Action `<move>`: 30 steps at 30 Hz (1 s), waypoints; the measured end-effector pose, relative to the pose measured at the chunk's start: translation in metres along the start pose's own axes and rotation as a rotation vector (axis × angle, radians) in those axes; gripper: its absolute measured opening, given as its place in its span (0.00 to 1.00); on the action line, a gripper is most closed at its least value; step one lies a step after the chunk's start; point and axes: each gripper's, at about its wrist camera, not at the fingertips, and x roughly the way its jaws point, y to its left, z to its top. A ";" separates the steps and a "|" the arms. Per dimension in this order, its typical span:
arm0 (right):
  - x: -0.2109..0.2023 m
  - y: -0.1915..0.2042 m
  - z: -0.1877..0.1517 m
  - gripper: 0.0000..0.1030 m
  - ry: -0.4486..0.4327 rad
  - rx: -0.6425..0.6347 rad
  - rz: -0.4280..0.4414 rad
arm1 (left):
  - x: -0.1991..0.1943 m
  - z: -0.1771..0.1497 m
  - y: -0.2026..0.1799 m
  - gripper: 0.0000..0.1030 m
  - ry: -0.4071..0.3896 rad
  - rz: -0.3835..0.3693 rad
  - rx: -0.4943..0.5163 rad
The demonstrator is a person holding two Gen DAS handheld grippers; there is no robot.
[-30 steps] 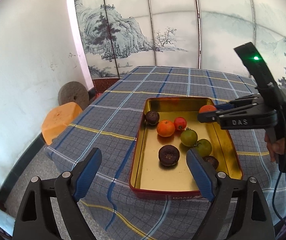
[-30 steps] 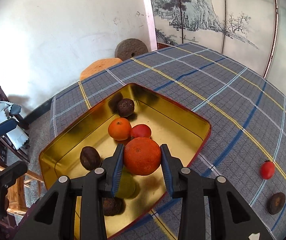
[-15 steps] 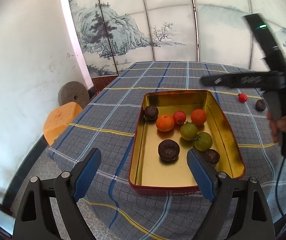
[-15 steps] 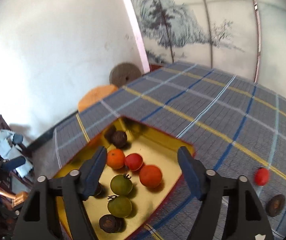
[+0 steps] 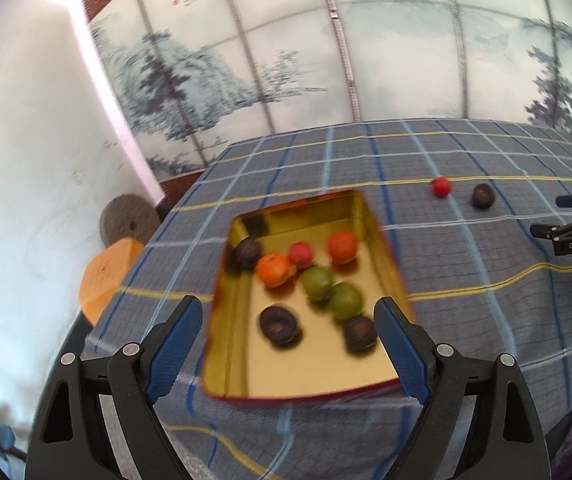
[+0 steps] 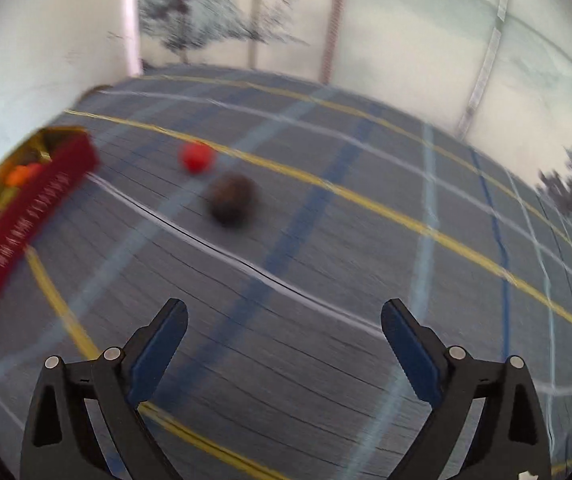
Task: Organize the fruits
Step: 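Move the left gripper to the last red tomato and grasp it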
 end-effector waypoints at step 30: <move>0.015 -0.085 -0.030 1.00 0.060 0.233 -0.046 | 0.244 0.150 -0.165 0.59 0.316 -0.436 -0.087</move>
